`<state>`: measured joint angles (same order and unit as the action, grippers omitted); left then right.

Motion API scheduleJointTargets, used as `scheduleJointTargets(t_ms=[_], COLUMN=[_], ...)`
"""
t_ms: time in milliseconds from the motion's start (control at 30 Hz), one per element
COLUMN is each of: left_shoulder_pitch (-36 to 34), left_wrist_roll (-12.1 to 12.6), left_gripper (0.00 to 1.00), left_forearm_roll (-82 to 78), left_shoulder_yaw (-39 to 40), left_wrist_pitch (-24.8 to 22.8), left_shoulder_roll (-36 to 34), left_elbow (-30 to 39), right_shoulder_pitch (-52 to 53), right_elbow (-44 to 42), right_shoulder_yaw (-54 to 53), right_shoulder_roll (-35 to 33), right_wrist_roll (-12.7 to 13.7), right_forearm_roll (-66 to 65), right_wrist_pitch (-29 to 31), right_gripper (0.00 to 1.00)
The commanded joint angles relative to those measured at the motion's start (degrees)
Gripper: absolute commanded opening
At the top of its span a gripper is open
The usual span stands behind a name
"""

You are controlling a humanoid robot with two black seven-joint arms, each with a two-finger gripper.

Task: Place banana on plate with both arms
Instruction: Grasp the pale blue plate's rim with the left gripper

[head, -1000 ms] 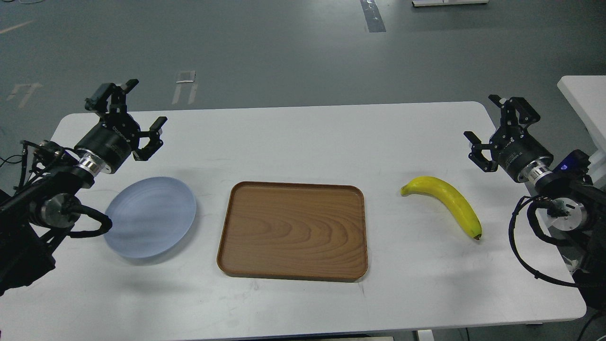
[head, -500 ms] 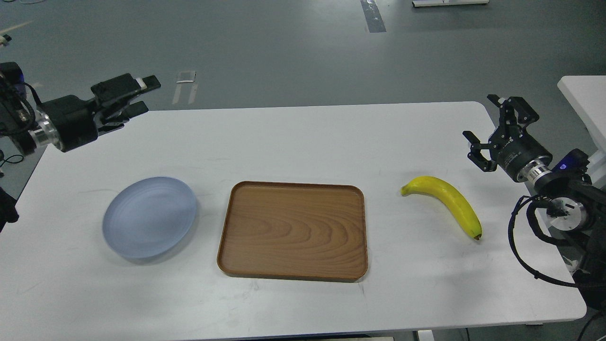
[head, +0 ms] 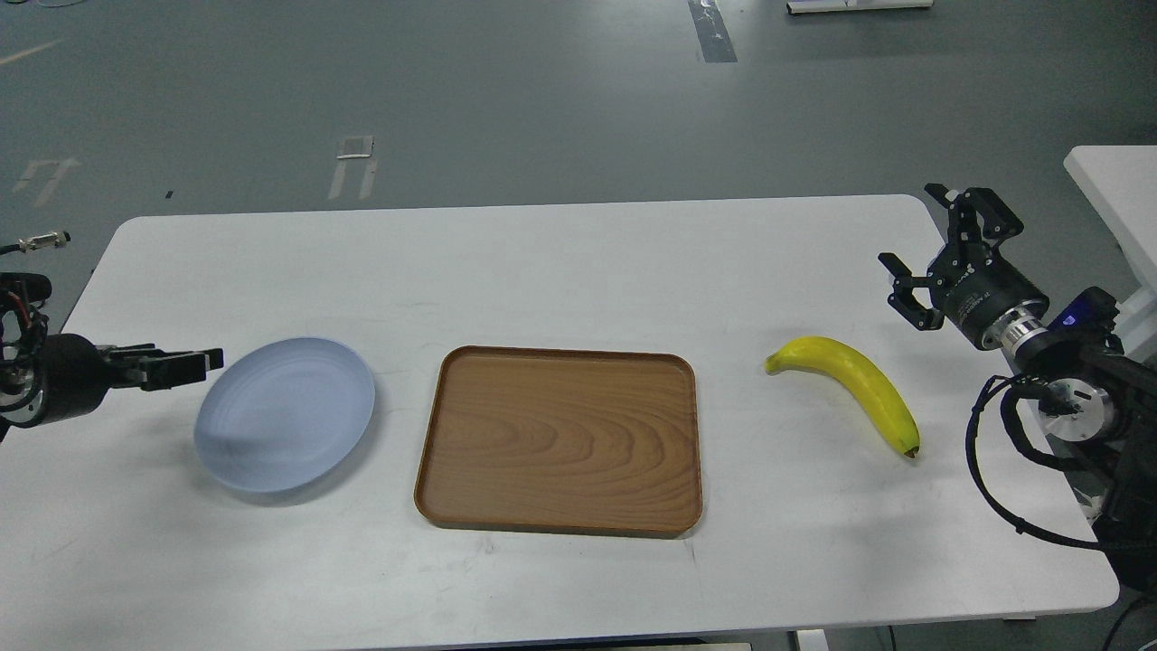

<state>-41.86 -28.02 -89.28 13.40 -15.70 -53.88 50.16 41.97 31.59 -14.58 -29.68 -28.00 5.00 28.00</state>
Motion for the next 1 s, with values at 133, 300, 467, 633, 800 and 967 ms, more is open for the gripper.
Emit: scheduleJointTargets(t_ms=[133,300,467,633,800,967], left_shoulder_pitch=[3.6,4.8,5.4,6.2,6.4,6.4], left_wrist_roll=[0.0,0.0,0.0,0.0,0.0,0.0], left_gripper=[0.99,0.96,0.89,0.67,0.35,0.00], left_forearm_roll=[2.4,2.4,3.2,4.7,5.6,5.9], left_shoulder_yaw=[-0.7,-0.7,-0.7,-0.7,-0.7,-0.7], left_wrist_pitch=[0.5,0.6,0.6,0.6,0.3,0.6], left_shoulder_roll=[2.5,5.2,6.3,6.7,6.8,6.8], left_elbow=[-5.2,-7.9,-8.6,-8.8,-8.7,-8.8], right_shoulder_pitch=[0.0,0.1,0.0,0.0,0.0,-0.1], right_elbow=[0.1,0.3,0.3,0.3,0.2,0.2], right_shoulder_yaw=[0.0,0.0,0.0,0.0,0.1,0.1], right_shoulder_roll=[0.2,0.2,0.2,0.2,0.2,0.2], right_wrist_roll=[0.0,0.0,0.0,0.0,0.0,0.0], right_forearm_roll=[0.0,0.0,0.0,0.0,-0.1,-0.1], right_wrist_pitch=[0.0,0.0,0.0,0.0,0.0,0.0], right_gripper=[1.00,1.00,1.00,1.00,1.00,1.00])
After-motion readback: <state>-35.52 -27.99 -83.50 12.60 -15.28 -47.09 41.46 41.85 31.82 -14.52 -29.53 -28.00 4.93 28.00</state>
